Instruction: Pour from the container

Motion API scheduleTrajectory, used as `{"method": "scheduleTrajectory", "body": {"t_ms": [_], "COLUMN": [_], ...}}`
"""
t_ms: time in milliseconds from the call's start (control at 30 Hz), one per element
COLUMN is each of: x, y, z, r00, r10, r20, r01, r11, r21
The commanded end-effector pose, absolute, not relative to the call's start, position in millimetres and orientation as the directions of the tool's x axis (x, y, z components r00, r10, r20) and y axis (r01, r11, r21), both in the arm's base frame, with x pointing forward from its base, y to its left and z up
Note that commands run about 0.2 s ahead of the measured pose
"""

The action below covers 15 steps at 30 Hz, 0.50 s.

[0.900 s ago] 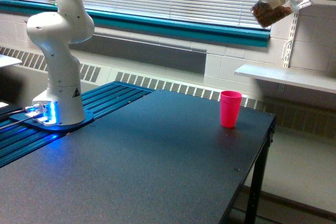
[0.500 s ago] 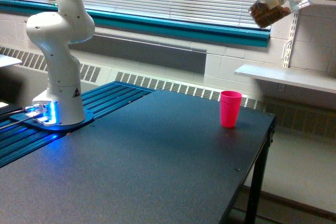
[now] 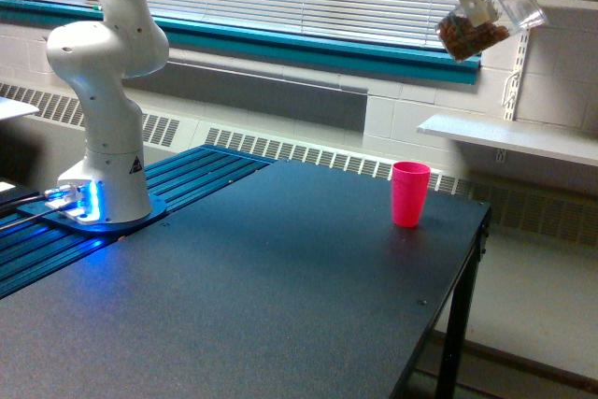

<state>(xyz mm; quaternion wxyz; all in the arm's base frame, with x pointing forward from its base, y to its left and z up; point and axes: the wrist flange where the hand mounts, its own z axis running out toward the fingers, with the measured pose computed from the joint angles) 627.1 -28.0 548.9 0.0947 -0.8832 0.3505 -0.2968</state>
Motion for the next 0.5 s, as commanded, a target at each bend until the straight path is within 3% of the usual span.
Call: {"method": "scheduleTrajectory", "body": {"t_ms": [33, 500], "x": [617.3, 583.1], "y": [6.4, 53.9], "z": [549.6, 530.0], "r00": [0.604, 0.635], "r10": [-0.646, -0.610], "r20": [0.467, 0.473], "r01": [-0.535, -0.516], "r11": [-0.763, -0.791], "r21": [-0.363, -0.327]}}
